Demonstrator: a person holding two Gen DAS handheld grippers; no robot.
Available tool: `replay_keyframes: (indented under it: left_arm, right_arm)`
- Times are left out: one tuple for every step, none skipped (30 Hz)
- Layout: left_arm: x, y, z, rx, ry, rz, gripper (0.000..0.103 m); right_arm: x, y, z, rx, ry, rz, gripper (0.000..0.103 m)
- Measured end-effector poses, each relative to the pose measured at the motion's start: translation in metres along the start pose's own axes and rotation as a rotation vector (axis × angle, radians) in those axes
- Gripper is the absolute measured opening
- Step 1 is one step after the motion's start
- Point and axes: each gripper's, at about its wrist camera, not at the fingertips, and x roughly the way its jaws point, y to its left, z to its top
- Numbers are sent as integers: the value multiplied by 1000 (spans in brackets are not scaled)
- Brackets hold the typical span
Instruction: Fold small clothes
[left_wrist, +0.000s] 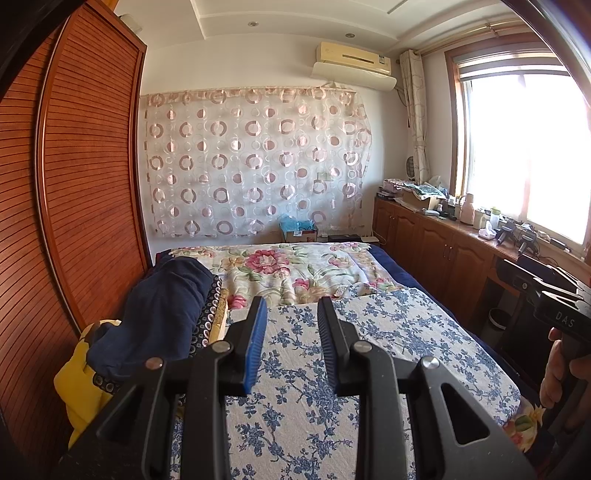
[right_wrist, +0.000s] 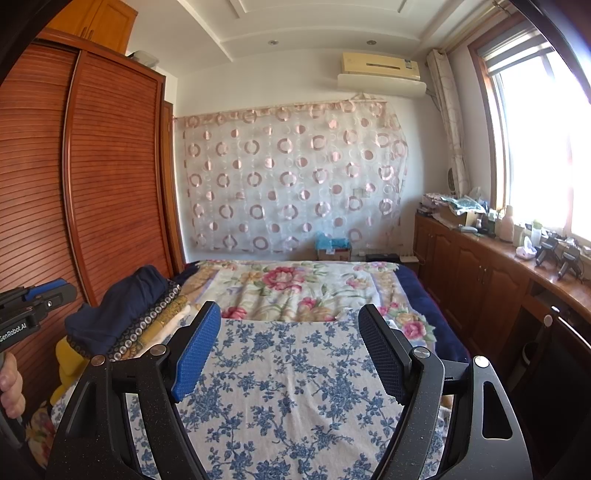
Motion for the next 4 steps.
replay_keyframes:
  left_arm:
    - [0, 0, 0, -1, 1, -1, 26]
    - [-1, 1, 1, -1, 0, -1, 26]
    - [-1, 1, 1, -1, 0, 0, 26]
    - [-1, 0, 1, -2, 0, 0, 26]
  right_arm:
    - [0, -1, -1, 1, 0, 0, 79]
    - [0, -1, -1, 0, 0, 0, 79]
    - [0, 0, 0, -1, 0, 0, 79]
    - [0, -1, -1, -1, 1, 0, 79]
